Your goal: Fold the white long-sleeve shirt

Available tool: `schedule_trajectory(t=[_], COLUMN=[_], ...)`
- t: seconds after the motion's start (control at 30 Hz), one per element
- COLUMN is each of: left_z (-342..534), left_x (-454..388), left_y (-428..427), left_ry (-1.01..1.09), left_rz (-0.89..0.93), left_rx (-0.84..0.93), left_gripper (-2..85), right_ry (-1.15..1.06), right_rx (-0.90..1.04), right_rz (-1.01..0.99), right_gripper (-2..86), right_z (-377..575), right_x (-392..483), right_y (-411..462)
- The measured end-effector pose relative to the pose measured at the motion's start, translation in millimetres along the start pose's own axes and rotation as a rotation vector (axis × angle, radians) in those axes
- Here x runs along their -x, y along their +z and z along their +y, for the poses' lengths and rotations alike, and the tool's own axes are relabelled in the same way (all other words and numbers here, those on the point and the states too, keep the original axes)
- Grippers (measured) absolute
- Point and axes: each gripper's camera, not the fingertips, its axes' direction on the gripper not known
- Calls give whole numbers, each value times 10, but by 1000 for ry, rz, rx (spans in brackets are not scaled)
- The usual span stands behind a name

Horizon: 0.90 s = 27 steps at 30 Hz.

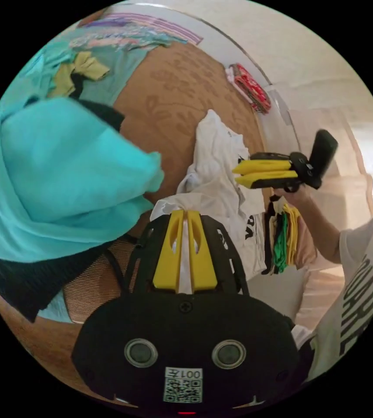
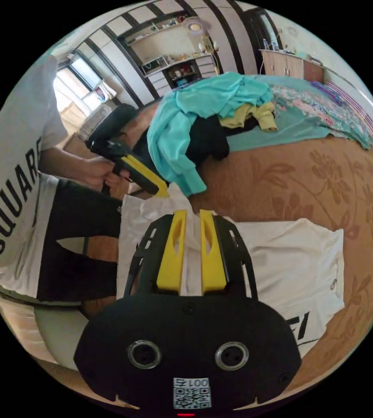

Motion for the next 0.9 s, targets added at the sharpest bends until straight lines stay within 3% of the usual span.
schedule_trajectory(t=[0.1,0.17,0.33,0.57,0.77,0.9], left_z=[12,22,123,269,58,-202], left_x=[-182,-267,-322,-29,274,369], left_y=[-177,-262,-462,-659,-588,-502], left_ry=[147,221,323,148,64,36], left_rz=[-28,-48,-130,-210,-43,22], left_rx=[-15,-21,-48,-115,-249,-354], left_gripper=[-10,-9,1,88,121,112], right_ry=[-88,-162,-340,-376,-426,-416], right_rx=[-31,56,108,-13,-119,-189], right_rz=[-80,-110,-305,-277,-489,-515], right_gripper=[101,113,33,11,9,8], right_z=[-134,-271,-390,-481,-777,-905], right_x=[76,115,52,-258,-783,-1041], right_y=[30,214,347,-34,-242,-318])
